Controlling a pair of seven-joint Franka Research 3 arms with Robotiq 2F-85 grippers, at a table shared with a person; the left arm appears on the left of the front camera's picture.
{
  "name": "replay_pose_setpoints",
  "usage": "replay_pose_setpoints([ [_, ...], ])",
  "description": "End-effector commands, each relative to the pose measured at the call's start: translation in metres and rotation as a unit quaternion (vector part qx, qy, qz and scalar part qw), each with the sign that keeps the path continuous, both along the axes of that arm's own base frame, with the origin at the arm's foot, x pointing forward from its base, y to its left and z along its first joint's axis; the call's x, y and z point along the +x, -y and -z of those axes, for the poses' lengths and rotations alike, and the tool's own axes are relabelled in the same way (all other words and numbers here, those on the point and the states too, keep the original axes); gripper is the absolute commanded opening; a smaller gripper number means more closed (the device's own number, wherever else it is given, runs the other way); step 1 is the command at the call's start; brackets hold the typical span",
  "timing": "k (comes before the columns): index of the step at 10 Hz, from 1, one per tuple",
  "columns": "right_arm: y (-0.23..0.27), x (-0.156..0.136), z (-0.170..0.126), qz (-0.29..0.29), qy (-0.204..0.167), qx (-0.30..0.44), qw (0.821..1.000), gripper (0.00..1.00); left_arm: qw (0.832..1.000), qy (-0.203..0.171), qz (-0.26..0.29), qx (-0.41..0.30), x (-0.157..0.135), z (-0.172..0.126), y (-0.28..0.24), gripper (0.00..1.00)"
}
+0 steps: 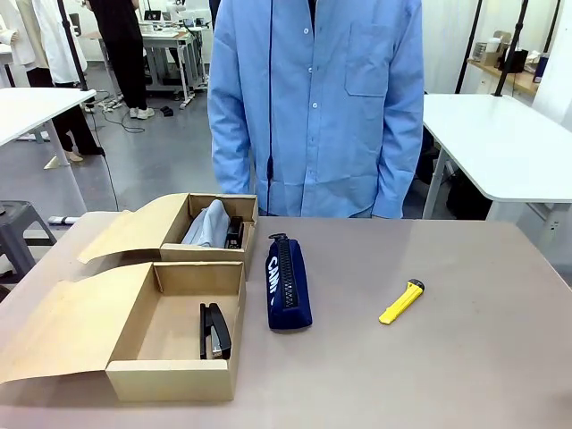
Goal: Place items inside the box.
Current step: Pick up a Pencil pouch or Stapler and place it inside the Mailer Box closest to the robot.
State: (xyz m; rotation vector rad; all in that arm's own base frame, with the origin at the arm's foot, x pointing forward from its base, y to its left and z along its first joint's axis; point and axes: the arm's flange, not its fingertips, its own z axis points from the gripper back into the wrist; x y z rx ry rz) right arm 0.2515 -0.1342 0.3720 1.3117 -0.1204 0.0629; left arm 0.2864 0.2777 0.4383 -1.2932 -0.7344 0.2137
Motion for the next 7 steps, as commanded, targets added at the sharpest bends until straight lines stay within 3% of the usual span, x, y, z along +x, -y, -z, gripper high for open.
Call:
replay_pose_setpoints([
  [1, -0.004, -0.001, -0.003, 0.007, -0.003, 0.008, 1.000, 1.00, 1.000, 0.017, -0.001, -0.003, 0.001, -0.001, 0.001, 1.00],
  [3, 0.000, 0.000, 0.000, 0.000, 0.000, 0.000, 1.000, 1.00, 1.000, 0.017, -0.001, -0.003, 0.001, -0.001, 0.001, 1.00],
  [5, -0.074, 0.056, -0.027, -0.067, -0.002, -0.116, 0.991, 1.00, 1.000, 0.017, -0.001, -0.003, 0.001, -0.001, 0.001, 1.00],
  [6, -0.121, 0.082, -0.043, -0.111, 0.006, -0.170, 0.979, 1.00, 1.000, 0.017, -0.001, -0.003, 0.001, -0.001, 0.001, 1.00],
  [7, -0.163, 0.099, -0.054, -0.109, -0.011, -0.256, 0.961, 1.00, 1.000, 0.017, -0.001, -0.003, 0.001, -0.001, 0.001, 1.00],
])
